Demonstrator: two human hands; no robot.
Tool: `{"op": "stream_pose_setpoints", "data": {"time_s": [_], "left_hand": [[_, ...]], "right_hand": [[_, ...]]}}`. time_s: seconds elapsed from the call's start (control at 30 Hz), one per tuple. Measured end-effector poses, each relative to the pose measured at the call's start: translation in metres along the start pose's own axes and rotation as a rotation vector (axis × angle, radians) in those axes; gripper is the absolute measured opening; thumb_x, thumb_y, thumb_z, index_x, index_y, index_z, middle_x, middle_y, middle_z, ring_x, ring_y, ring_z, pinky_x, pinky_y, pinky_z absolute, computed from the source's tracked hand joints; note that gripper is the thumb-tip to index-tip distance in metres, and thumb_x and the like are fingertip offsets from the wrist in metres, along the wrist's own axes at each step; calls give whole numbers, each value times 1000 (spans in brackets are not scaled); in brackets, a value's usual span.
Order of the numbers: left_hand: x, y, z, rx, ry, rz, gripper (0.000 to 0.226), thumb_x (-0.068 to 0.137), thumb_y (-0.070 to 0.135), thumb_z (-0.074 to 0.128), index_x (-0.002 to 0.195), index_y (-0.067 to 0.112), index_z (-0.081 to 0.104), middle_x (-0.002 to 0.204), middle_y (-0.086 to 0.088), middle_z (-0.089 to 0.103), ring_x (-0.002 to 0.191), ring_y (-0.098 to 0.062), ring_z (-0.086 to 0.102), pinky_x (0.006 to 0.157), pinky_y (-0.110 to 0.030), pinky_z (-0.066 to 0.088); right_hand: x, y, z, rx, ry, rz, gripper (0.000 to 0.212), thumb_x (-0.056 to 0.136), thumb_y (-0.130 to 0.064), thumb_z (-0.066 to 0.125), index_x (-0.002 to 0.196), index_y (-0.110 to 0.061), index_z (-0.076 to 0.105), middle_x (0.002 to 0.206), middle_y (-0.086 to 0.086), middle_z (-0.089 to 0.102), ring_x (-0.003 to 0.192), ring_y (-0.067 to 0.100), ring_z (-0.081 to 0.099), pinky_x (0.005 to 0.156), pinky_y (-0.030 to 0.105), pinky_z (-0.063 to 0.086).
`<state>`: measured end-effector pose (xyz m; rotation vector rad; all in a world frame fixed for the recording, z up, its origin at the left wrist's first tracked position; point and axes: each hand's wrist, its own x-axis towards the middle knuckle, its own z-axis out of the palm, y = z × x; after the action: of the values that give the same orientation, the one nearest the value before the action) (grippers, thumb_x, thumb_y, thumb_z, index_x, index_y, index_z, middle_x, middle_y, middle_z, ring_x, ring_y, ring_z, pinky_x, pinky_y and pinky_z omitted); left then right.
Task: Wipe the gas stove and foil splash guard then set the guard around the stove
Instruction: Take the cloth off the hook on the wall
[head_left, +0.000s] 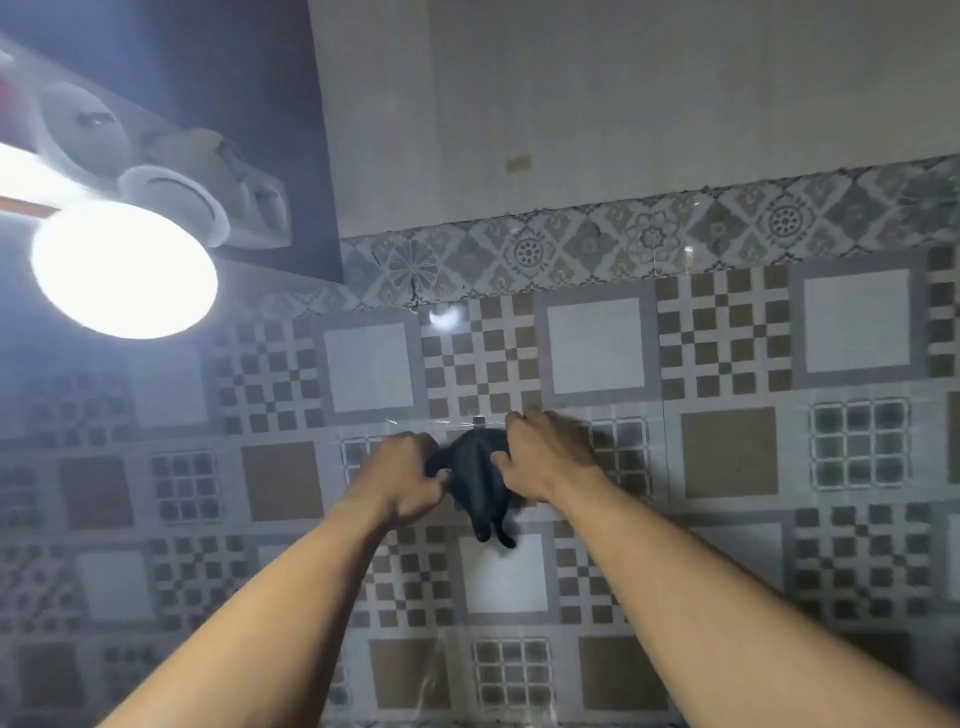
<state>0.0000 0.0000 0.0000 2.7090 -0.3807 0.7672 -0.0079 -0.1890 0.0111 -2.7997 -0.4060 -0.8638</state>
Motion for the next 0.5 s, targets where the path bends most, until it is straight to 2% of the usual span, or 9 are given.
{"op": "stream_pose_setpoints", "data": {"time_s": [0.1,0.2,0.27,0.4,0.5], "left_hand": [[5,-7,18,2,33,-20,21,86,29,60,105,23,64,102,1,66,88,-17,63,76,-31,56],[9,-9,36,-29,88,-16,26,88,30,62,112,21,61,105,1,61,89,-15,60,78,-28,53],[11,-10,42,-39,150,-10,26,89,30,64,112,20,58,102,4,56,86,-13,57,74,-25,49],[9,-6,42,-6,199,-26,15,89,23,64,104,19,62,95,0,66,80,-18,61,69,-32,53],[10,-6,34,-35,165,-56,10,87,19,64,97,19,68,91,1,68,79,-17,62,68,-32,52]], "right_hand": [[4,2,13,-60,31,-4,42,97,-35,56,131,-9,54,134,13,53,118,28,53,97,37,44],[8,2,27,-74,49,5,42,96,-30,60,132,-9,54,139,15,48,125,30,45,105,39,37],[12,2,33,-75,76,-5,41,94,-22,62,132,-9,54,139,14,47,127,30,43,107,40,36],[14,-4,35,-16,78,-29,31,92,-9,57,124,-7,55,124,13,58,113,30,53,96,38,44],[14,-6,33,70,82,32,26,92,-5,58,118,-6,57,112,14,64,101,31,60,83,37,50]]}}
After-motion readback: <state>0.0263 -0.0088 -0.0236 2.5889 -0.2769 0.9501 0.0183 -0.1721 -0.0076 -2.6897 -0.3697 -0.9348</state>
